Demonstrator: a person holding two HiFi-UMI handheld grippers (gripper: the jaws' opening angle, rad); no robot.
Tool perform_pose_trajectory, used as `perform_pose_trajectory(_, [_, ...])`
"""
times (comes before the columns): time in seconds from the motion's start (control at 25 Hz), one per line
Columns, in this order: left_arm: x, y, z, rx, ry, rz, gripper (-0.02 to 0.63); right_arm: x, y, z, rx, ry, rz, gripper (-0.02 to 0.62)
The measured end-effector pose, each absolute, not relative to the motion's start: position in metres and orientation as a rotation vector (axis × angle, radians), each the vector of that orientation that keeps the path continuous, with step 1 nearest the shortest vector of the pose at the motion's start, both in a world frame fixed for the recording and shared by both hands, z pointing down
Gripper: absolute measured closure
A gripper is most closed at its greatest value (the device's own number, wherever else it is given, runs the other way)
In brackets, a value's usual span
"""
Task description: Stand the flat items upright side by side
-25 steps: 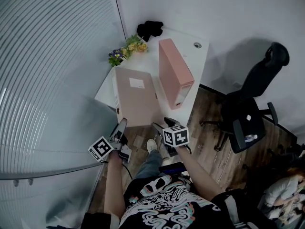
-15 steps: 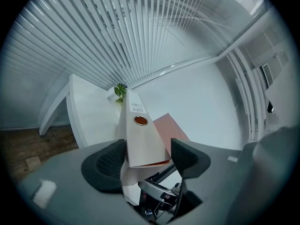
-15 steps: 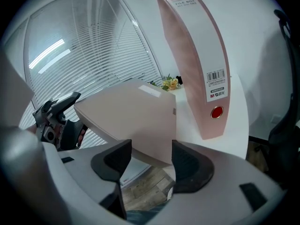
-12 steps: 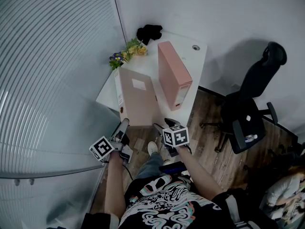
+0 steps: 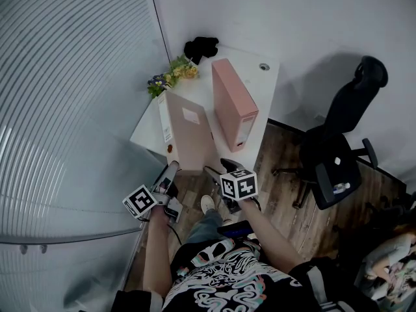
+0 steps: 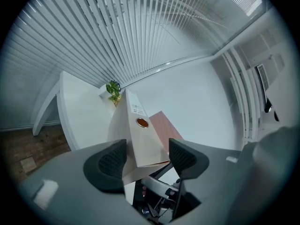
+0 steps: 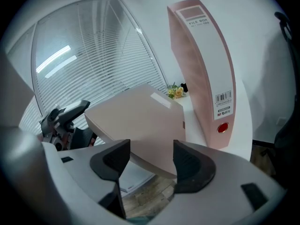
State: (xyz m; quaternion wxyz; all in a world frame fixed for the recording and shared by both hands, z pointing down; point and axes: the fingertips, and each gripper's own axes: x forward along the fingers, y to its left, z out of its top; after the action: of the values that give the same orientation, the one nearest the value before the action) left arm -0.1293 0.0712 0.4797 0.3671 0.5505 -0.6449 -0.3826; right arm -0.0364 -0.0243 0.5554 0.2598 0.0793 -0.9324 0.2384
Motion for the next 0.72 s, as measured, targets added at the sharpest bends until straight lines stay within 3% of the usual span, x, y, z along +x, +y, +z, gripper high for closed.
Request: perform_pose_trajectory(0.72, [-0.112, 0.051, 0.468, 1.469, -1.644, -0.929, 0.345, -0.072, -0.032, 0.501, 0.136, -2.635, 0.8, 0.342])
